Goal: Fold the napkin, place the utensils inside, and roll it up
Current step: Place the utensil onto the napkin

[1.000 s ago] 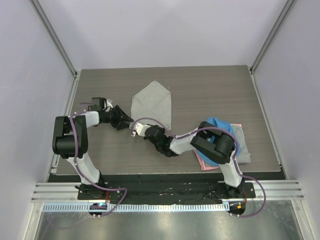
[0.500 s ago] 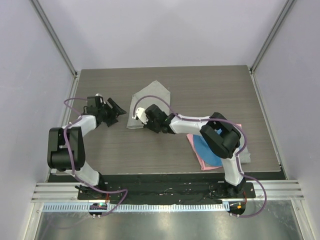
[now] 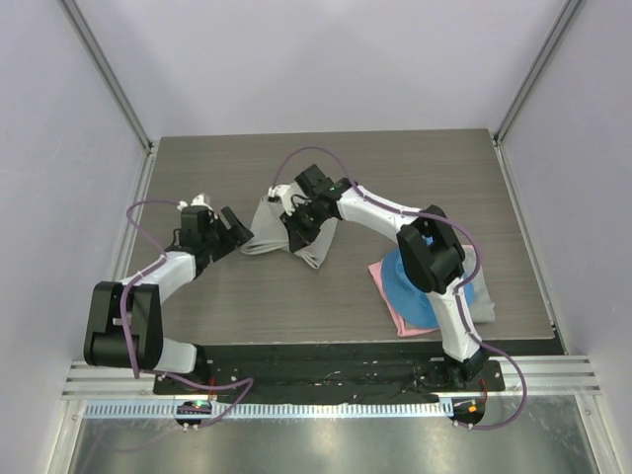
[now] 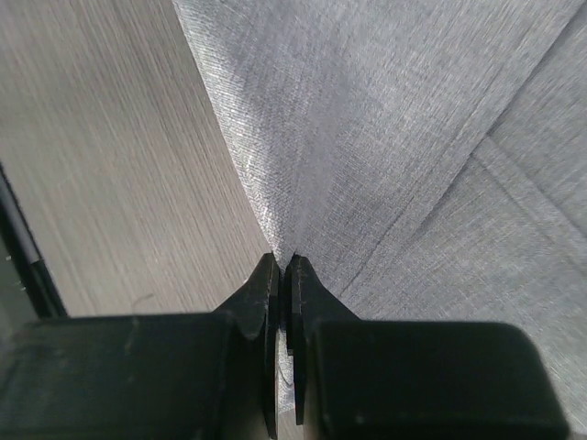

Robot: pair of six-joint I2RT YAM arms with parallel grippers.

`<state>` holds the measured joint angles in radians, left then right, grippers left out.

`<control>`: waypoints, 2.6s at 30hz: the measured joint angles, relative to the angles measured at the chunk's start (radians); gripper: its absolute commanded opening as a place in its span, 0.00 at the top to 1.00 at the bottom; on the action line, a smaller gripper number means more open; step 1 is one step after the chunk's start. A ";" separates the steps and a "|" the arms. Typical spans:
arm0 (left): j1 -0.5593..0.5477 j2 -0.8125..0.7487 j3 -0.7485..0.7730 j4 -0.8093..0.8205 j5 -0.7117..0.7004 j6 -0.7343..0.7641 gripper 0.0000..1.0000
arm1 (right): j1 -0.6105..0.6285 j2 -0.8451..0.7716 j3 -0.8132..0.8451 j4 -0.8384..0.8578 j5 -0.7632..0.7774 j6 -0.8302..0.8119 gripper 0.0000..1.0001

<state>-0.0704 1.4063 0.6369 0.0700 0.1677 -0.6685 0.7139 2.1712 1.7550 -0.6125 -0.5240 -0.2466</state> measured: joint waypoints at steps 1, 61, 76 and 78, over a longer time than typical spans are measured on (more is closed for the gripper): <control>0.000 0.000 -0.006 0.002 0.000 0.000 0.23 | -0.007 0.016 0.014 -0.014 -0.020 0.003 0.99; -0.003 -0.021 -0.029 0.088 0.179 -0.095 0.15 | -0.149 0.276 0.128 -0.153 -0.452 0.178 0.99; -0.059 -0.149 -0.118 -0.069 0.200 -0.061 0.21 | -0.162 0.317 0.168 -0.159 -0.491 0.297 0.99; -0.070 -0.124 -0.119 -0.033 0.232 -0.080 0.21 | -0.162 0.317 0.168 -0.159 -0.490 0.302 0.99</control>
<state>-0.1406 1.2819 0.5182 0.0368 0.3996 -0.7490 0.5522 2.4882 1.9228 -0.7719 -1.0138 0.0555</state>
